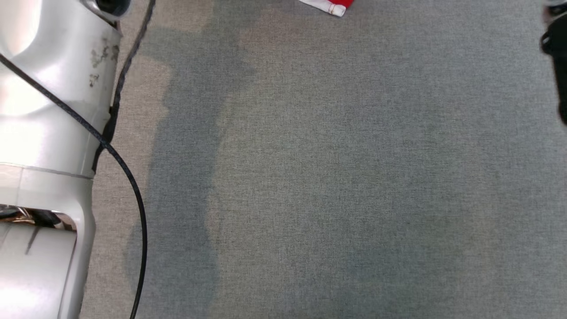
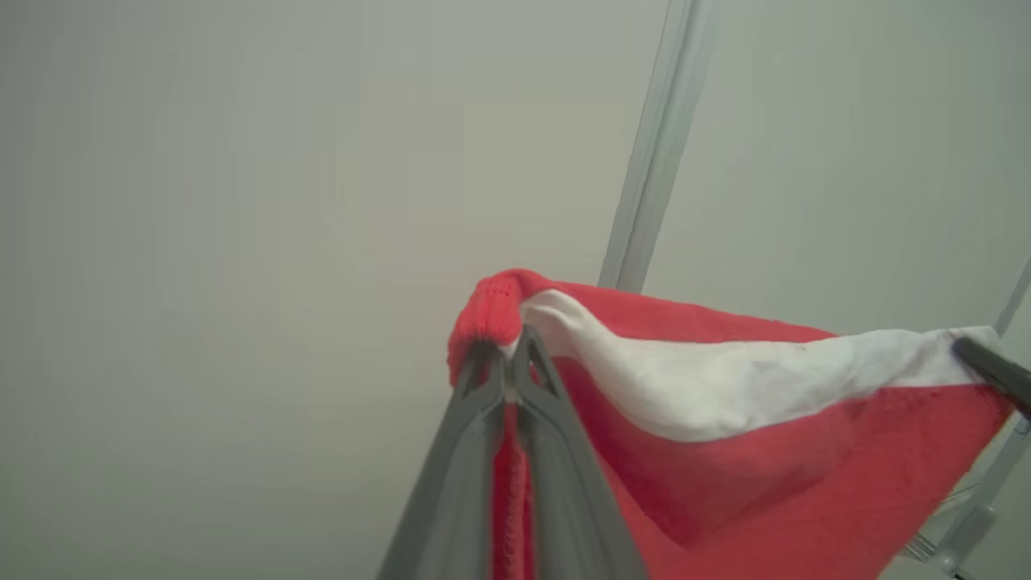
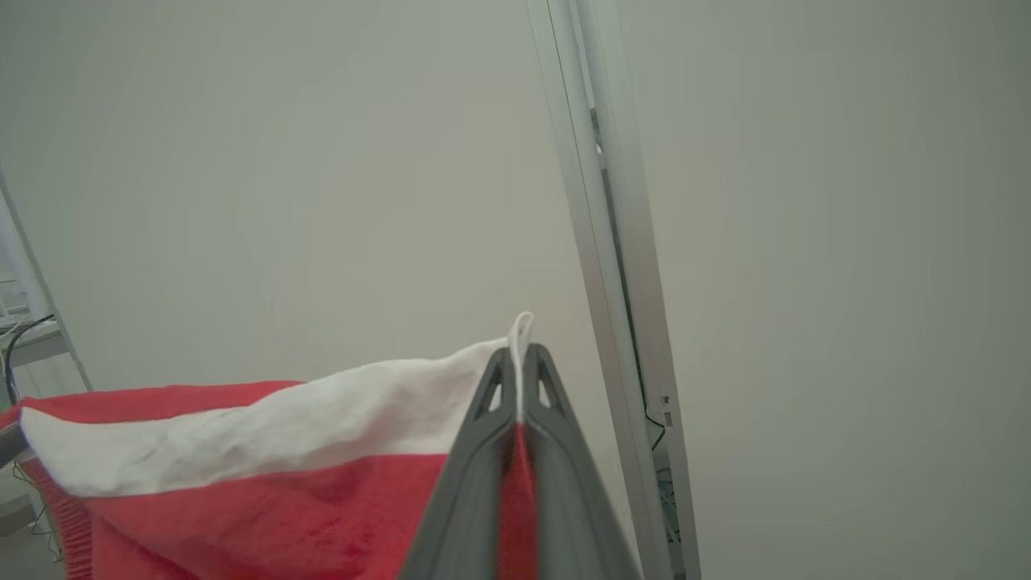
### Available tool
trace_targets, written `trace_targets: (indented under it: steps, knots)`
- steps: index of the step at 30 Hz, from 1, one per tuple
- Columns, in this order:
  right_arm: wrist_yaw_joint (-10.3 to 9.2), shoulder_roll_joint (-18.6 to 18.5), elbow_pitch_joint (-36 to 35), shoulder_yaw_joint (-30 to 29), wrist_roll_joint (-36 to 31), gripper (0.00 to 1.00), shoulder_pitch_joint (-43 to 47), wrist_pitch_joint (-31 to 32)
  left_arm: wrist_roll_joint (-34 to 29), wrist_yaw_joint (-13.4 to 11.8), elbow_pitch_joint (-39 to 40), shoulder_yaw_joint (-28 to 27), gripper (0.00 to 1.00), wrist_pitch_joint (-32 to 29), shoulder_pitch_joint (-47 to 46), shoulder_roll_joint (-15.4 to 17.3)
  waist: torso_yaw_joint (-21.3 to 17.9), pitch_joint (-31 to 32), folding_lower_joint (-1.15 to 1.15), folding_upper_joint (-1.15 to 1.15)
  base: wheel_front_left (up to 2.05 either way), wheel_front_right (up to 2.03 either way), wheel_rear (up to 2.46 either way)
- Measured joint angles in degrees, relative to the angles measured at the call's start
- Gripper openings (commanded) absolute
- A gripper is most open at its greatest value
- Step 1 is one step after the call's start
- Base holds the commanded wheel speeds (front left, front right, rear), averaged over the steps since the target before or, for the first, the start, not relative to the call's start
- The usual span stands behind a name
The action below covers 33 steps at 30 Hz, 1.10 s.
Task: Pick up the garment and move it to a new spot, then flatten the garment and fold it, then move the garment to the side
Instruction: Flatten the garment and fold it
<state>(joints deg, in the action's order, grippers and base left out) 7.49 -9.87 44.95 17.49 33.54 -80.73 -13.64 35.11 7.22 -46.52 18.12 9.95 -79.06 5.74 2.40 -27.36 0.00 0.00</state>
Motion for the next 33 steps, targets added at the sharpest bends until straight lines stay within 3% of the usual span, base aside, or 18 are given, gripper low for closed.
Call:
trace_targets:
  steps: [8, 15, 23, 28, 33]
  knots:
    - [0.00, 1.8, 7.5, 6.4, 4.2, 0.00, 1.9, -0.5, 4.5, 0.2, -9.8, 2.9, 0.00, 0.6, 1.7, -1.5, -0.9, -0.5, 0.00, 0.00, 0.00, 0.00, 0.00]
    - [0.00, 1.8, 6.9, 12.5, 8.8, 0.00, 10.4, -1.1, 9.2, 0.3, -12.9, 6.8, 0.00, 2.4, 8.9, -2.2, -1.6, -0.5, 0.00, 0.00, 0.00, 0.00, 0.00]
    - [0.00, -2.9, -9.7, 11.3, 9.6, 0.00, 34.5, -1.3, 14.0, 0.3, -7.7, 13.0, 0.00, 4.8, 26.4, -2.0, -1.1, 4.0, 0.00, 0.00, 0.00, 0.00, 0.00]
    - [0.00, -4.0, -20.6, 8.0, 7.4, 0.00, 49.2, -1.3, 14.3, 0.3, -0.5, 16.4, 0.00, 5.0, 37.3, 1.4, -1.1, 7.6, 0.00, 0.00, 0.00, 0.00, 0.00]
    - [0.00, -3.6, -29.8, 3.4, 4.7, 0.00, 62.7, -1.3, 12.6, 0.2, 8.6, 16.4, 0.00, 5.2, 48.5, 6.4, -1.5, 11.2, 0.00, 0.00, 0.00, 0.00, 0.00]
